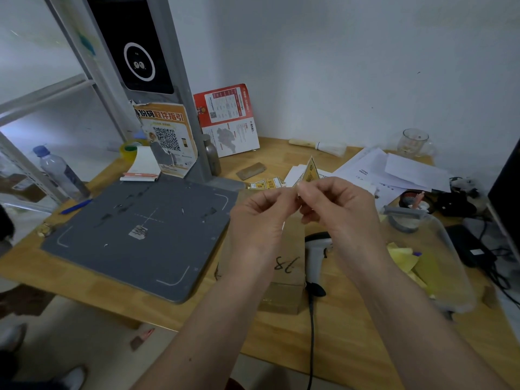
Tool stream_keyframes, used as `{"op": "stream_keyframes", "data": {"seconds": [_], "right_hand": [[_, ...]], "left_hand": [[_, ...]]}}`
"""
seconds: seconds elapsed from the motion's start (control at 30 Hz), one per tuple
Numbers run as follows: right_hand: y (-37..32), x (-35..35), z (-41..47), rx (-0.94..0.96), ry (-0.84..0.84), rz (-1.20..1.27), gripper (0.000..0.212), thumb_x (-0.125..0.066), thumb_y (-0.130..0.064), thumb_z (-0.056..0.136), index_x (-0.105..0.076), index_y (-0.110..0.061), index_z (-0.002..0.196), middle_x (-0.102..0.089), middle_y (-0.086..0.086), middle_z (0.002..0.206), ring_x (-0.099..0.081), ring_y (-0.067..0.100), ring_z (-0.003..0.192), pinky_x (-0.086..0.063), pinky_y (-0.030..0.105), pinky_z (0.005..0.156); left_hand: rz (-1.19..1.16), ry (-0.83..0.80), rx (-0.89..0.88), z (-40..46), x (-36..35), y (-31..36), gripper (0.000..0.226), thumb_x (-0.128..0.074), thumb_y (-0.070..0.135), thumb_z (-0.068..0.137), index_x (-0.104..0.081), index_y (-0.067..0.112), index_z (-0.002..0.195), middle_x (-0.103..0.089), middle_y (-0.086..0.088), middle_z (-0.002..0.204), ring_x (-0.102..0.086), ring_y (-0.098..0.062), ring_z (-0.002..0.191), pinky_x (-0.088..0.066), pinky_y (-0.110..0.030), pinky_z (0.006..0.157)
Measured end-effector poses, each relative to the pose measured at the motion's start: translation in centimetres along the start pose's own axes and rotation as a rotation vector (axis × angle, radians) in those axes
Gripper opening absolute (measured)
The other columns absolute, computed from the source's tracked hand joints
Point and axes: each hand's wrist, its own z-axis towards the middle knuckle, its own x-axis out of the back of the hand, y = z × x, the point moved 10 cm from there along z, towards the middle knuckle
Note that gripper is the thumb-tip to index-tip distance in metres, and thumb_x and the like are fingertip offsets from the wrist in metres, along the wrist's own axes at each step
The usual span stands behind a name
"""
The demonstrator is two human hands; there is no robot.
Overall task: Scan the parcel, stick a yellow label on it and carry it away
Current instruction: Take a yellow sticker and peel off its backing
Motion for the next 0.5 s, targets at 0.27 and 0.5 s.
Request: {"op": "stream_keyframes", "data": {"seconds": [0.27,0.5], "right_hand": [[0.4,0.6,0.4,-0.025,0.059,0.003,0.006,-0.064,-0.004,0.085,-0.068,-0.001,0.08,-0.069,0.0,0.059,-0.064,0.008,0.055,-0.054,0.021,0.055],[1.1,0.9,0.7,-0.053,0.094,-0.015,0.008,-0.063,-0.004,0.084,-0.07,-0.001,0.079,-0.069,0.009,0.069,-0.061,0.012,0.058,-0.051,0.019,0.056]], "left_hand": [[0.101,0.03,-0.062,0.3,0.3,0.3,0.007,-0.073,0.019,0.082,-0.076,0.015,0.079,-0.076,-0.002,0.077,-0.072,-0.015,0.079,-0.054,-0.028,0.078],[-0.092,-0.011,0.006,0.5,-0.1,-0.4,0.01,-0.067,0.009,0.086,-0.072,0.001,0.089,-0.075,-0.017,0.092,-0.074,-0.023,0.086,-0.057,-0.033,0.087]]}}
